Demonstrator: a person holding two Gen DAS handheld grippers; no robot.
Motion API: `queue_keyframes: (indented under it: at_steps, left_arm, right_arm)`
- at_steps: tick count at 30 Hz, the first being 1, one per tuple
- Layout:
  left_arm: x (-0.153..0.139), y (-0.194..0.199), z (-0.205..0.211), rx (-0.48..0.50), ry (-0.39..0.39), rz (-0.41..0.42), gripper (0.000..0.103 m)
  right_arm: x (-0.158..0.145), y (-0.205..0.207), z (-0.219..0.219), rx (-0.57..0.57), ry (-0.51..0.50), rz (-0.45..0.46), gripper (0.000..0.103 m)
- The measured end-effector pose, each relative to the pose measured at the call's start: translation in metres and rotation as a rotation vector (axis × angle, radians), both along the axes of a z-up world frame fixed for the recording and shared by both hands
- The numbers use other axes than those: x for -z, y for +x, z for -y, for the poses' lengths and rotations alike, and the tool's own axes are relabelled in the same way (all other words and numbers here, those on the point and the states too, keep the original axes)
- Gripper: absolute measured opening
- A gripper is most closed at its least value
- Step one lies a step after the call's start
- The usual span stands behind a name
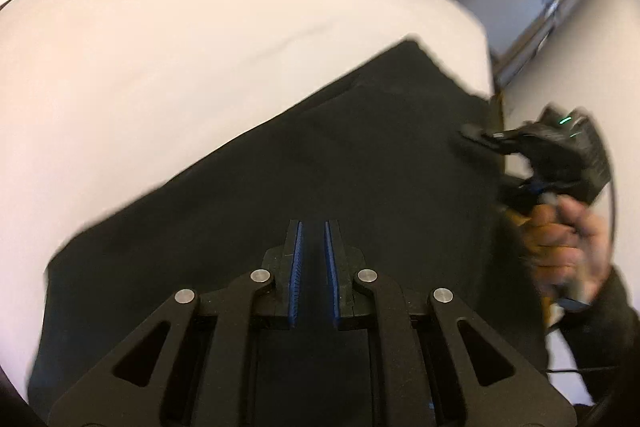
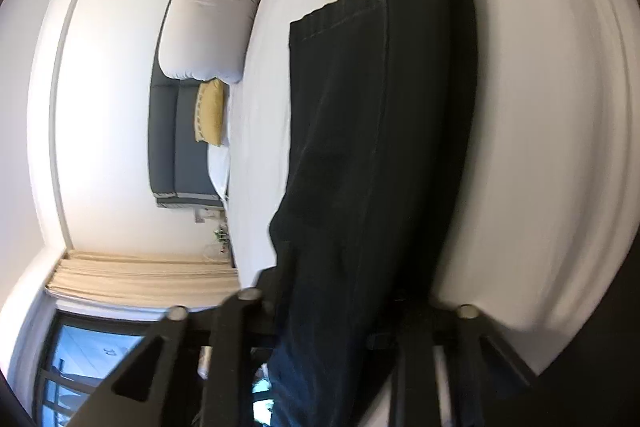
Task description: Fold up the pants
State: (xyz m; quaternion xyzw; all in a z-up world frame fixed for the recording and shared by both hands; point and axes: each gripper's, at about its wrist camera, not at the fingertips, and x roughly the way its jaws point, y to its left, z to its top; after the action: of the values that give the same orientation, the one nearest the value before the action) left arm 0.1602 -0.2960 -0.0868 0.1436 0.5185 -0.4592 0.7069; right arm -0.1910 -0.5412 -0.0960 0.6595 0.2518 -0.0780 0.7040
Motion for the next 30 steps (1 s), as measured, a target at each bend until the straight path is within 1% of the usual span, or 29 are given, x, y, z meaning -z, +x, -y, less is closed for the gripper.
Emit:
queue_keyframes:
  at_steps: [1, 2, 4, 5, 6, 8, 10, 11, 12, 13, 14, 15, 16, 17, 18, 19, 20, 22, 23, 24, 26, 27, 28, 29, 30]
  left_arm:
    - [0.013, 0.008, 0.009, -0.007, 0.044, 0.007, 0.010]
    - [0.026, 0.017, 0.013, -0.020, 0.072, 0.010, 0.010]
    - [0.035, 0.031, 0.006, -0.043, 0.018, -0.020, 0.010]
    - [0.037, 0.039, 0.002, -0.065, 0.007, -0.021, 0.010]
    - [0.037, 0.044, -0.001, -0.078, 0.015, 0.006, 0.007]
    - [0.037, 0.051, -0.002, -0.078, 0.031, 0.037, 0.007]
    - [0.030, 0.057, -0.005, -0.120, 0.068, 0.098, 0.007]
    - [0.026, 0.059, -0.009, -0.156, 0.085, 0.124, 0.007]
    - [0.023, 0.061, -0.013, -0.196, 0.097, 0.136, 0.007]
    - [0.019, 0.061, -0.018, -0.214, 0.092, 0.136, 0.007]
    - [0.015, 0.057, -0.020, -0.220, 0.084, 0.137, 0.007]
    - [0.011, 0.052, -0.023, -0.222, 0.071, 0.134, 0.007]
    - [0.007, 0.045, -0.024, -0.217, 0.050, 0.124, 0.007]
    - [0.004, 0.036, -0.025, -0.206, 0.024, 0.118, 0.007]
    - [0.002, 0.028, -0.024, -0.193, 0.010, 0.118, 0.007]
    - [0.001, 0.019, -0.021, -0.177, 0.006, 0.121, 0.007]
    - [0.001, 0.012, -0.017, -0.166, 0.010, 0.124, 0.007]
    - [0.009, 0.007, -0.012, -0.163, 0.033, 0.120, 0.007]
    - [0.015, 0.009, -0.012, -0.176, 0.044, 0.106, 0.007]
    - [0.019, 0.011, -0.015, -0.187, 0.036, 0.088, 0.007]
    - [0.023, 0.013, -0.019, -0.207, 0.013, 0.063, 0.007]
    - [0.024, 0.016, -0.023, -0.210, 0.012, 0.063, 0.007]
    - [0.024, 0.015, -0.024, -0.207, 0.015, 0.068, 0.007]
    - [0.024, 0.013, -0.023, -0.203, 0.019, 0.077, 0.007]
    - [0.024, 0.012, -0.022, -0.201, 0.020, 0.083, 0.007]
  right_arm:
    - [0.002, -0.002, 0.005, 0.003, -0.002, -0.011, 0.003]
    - [0.006, -0.004, 0.011, 0.014, 0.006, -0.014, 0.002]
    - [0.014, -0.011, 0.023, 0.033, 0.031, 0.004, 0.000]
    - [0.014, -0.011, 0.028, 0.040, 0.022, 0.007, 0.000]
    - [0.013, -0.011, 0.033, 0.039, 0.005, 0.005, 0.000]
    - [0.010, -0.010, 0.042, 0.034, -0.010, -0.005, 0.001]
    - [0.005, -0.015, 0.049, 0.046, -0.018, -0.025, 0.009]
    - [-0.003, -0.024, 0.052, 0.071, -0.035, -0.065, 0.011]
    - [-0.011, -0.033, 0.055, 0.100, -0.052, -0.102, 0.017]
    - [-0.015, -0.041, 0.057, 0.121, -0.071, -0.131, 0.023]
    - [-0.026, -0.050, 0.057, 0.154, -0.113, -0.181, 0.028]
    - [-0.041, -0.056, 0.054, 0.173, -0.178, -0.224, 0.036]
    - [-0.057, -0.054, 0.047, 0.156, -0.245, -0.231, 0.037]
    - [-0.065, -0.049, 0.044, 0.125, -0.267, -0.214, 0.037]
    - [-0.077, -0.029, 0.031, 0.025, -0.285, -0.168, 0.036]
    - [-0.083, -0.015, 0.023, -0.035, -0.292, -0.157, 0.036]
    - [-0.095, 0.013, 0.004, -0.149, -0.327, -0.133, 0.036]
    - [-0.104, 0.050, -0.021, -0.287, -0.359, -0.090, 0.036]
    - [-0.099, 0.080, -0.037, -0.393, -0.334, -0.076, 0.033]
    - [-0.091, 0.095, -0.048, -0.436, -0.315, -0.084, 0.028]
    - [-0.061, 0.125, -0.059, -0.504, -0.271, -0.149, 0.026]
    - [-0.040, 0.138, -0.057, -0.515, -0.224, -0.184, 0.020]
    - [-0.029, 0.143, -0.055, -0.506, -0.213, -0.217, 0.004]
    - [-0.016, 0.148, -0.048, -0.487, -0.219, -0.262, 0.000]
    - [-0.005, 0.152, -0.038, -0.458, -0.218, -0.260, 0.000]
